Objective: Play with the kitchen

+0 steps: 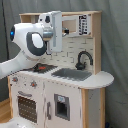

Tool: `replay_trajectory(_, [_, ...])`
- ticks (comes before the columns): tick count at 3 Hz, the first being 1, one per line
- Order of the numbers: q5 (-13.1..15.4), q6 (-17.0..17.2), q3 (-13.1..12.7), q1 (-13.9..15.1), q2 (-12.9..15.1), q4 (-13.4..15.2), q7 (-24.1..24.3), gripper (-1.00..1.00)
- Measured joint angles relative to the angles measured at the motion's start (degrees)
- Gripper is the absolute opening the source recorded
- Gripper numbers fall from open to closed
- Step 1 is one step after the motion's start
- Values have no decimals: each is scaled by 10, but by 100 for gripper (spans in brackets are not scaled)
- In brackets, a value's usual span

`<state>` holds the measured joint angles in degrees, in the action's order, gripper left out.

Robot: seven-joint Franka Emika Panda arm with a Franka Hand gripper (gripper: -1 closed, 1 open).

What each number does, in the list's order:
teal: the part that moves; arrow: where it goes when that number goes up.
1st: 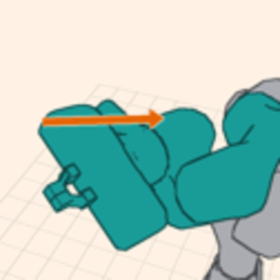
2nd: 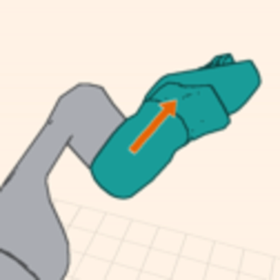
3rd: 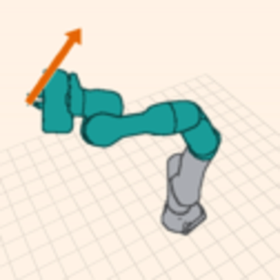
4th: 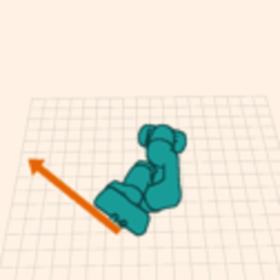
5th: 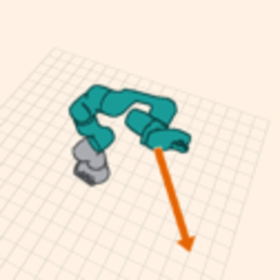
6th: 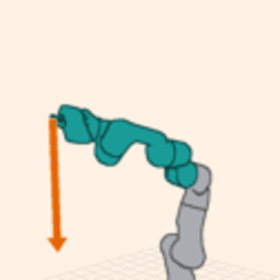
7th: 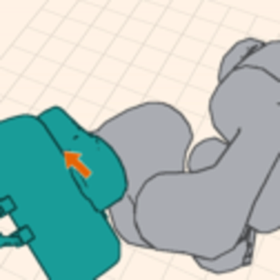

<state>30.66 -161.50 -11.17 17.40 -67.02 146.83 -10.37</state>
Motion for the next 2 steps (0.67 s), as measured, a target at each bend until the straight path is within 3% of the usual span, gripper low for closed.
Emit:
replay_trajectory(1, [0, -33, -12, 18, 39, -20, -1, -100])
replay_trajectory(2, [0, -41, -39, 22, 77, -53, 0, -100])
